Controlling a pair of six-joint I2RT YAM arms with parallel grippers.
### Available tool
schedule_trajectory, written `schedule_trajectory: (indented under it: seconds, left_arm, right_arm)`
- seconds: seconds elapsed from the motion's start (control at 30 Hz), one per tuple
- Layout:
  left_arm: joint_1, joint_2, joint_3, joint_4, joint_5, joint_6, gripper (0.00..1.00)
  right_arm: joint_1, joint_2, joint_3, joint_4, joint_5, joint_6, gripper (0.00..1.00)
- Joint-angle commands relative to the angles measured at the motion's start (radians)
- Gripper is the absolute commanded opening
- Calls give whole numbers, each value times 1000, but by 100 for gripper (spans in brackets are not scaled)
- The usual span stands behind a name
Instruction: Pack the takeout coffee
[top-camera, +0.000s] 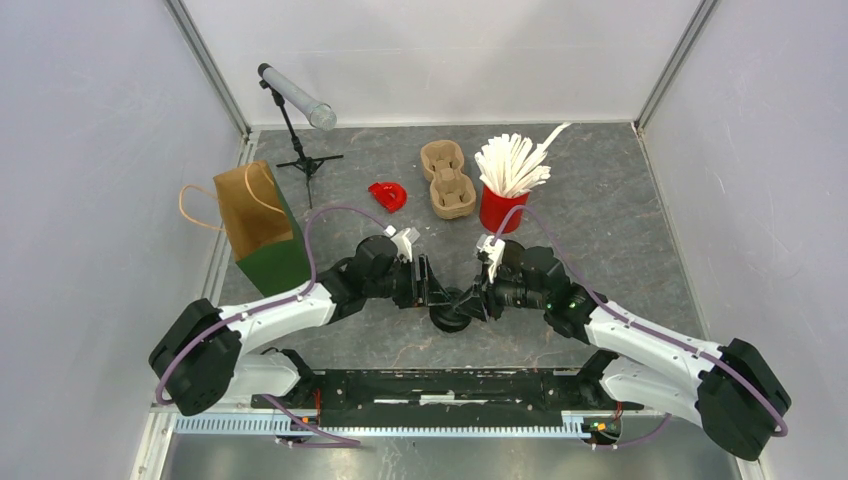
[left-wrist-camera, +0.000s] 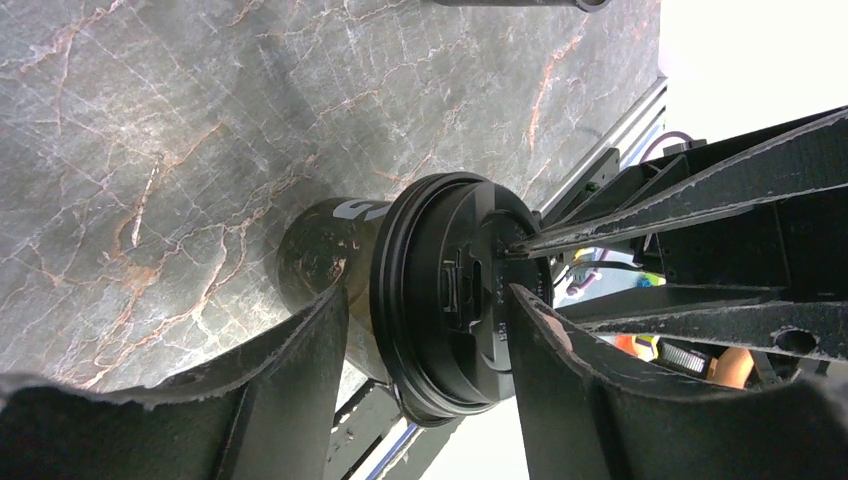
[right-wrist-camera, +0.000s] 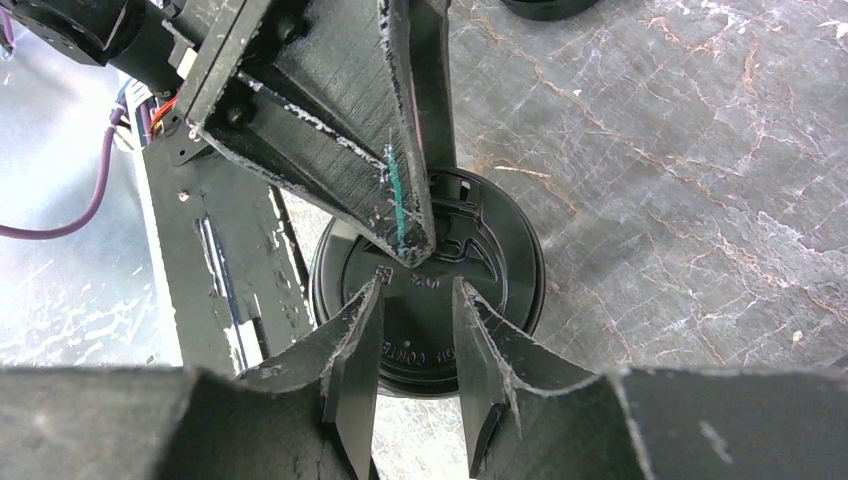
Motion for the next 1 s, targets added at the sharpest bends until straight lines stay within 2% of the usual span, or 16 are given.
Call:
schedule_trajectory:
  seconds: [0.0,0.23,0.37,0.6,0.7,0.83,0.97]
  left_arm:
    - [-7,5,50,0,-14,58,65]
    - [-7,-4,58,-21,-20,70,64]
    - [-7,-23,81,-114,-67,92,79]
    - [-6,-90,147,-378,-184,102,92]
    - [-7,-132,130,-404,-154,52,94]
    - [-10,-207,61,-342,-92,-65,95]
    - [-14,-289,2,-291,-90,-191,96]
  right_arm:
    - [17,3,47,-14,-4,-30,39]
    - [52,6,57,-51,23,-72,43]
    - [66,3,61,-66,47,-83,44]
    - [72,5,64,-77,65,-91,44]
    - [76,5,63,-77,67,-90,43]
    - [80,4,64,-79,72,-91,44]
    - [85,3,64,-79,76,-92,44]
